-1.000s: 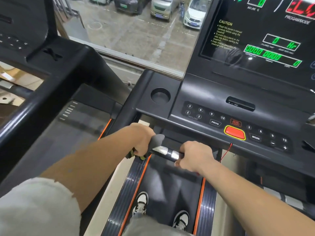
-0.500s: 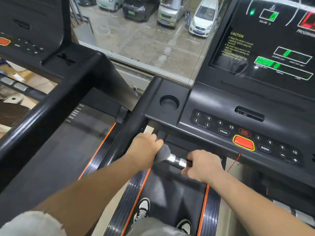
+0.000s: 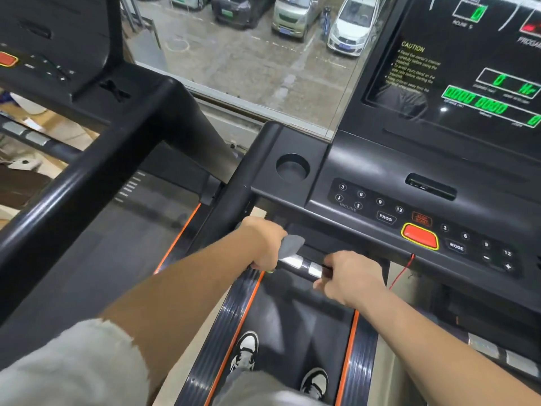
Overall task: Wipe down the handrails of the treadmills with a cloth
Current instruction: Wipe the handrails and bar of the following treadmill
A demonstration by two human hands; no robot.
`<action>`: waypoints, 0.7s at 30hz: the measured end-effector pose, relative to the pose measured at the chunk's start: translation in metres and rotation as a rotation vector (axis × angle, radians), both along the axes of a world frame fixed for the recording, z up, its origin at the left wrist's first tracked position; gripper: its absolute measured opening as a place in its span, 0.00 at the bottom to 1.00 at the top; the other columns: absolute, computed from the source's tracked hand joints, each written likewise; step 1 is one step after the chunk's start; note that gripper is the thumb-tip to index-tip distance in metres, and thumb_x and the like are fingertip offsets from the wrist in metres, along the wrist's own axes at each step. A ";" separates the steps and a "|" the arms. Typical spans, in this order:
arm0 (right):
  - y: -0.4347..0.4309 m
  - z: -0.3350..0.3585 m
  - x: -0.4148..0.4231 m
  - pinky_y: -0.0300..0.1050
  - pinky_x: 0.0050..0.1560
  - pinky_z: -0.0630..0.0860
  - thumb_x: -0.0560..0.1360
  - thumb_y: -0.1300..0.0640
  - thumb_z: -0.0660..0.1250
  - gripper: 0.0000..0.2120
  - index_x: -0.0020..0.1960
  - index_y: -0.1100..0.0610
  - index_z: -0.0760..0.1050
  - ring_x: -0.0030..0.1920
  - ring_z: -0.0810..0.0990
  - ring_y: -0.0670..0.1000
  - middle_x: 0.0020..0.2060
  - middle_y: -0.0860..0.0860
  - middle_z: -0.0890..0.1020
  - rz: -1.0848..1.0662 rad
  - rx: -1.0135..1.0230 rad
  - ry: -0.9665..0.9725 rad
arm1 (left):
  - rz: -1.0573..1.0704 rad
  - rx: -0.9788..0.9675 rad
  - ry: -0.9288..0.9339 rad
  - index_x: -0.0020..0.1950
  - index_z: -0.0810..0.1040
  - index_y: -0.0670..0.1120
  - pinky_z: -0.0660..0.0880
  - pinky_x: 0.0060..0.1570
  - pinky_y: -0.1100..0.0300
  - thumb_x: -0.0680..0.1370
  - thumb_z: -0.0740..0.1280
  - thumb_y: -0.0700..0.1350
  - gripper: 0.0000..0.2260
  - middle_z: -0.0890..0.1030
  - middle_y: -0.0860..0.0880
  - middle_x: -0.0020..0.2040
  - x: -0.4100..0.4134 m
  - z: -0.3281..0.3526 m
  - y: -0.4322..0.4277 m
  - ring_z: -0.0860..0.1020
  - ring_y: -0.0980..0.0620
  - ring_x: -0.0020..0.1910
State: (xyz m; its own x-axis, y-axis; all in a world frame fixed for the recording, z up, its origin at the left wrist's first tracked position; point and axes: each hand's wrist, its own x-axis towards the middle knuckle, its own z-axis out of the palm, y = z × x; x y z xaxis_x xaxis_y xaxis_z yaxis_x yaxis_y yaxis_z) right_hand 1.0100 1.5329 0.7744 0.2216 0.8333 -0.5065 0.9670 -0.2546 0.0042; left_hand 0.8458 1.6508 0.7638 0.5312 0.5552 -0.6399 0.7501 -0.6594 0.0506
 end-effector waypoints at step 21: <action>-0.014 0.009 0.016 0.43 0.52 0.77 0.69 0.35 0.75 0.19 0.55 0.42 0.75 0.57 0.83 0.52 0.54 0.42 0.81 -0.094 -0.039 0.223 | 1.665 -0.095 -1.474 0.46 0.80 0.41 0.79 0.32 0.63 0.77 0.71 0.33 0.04 0.83 0.49 0.36 -0.056 0.027 -0.112 0.82 0.56 0.34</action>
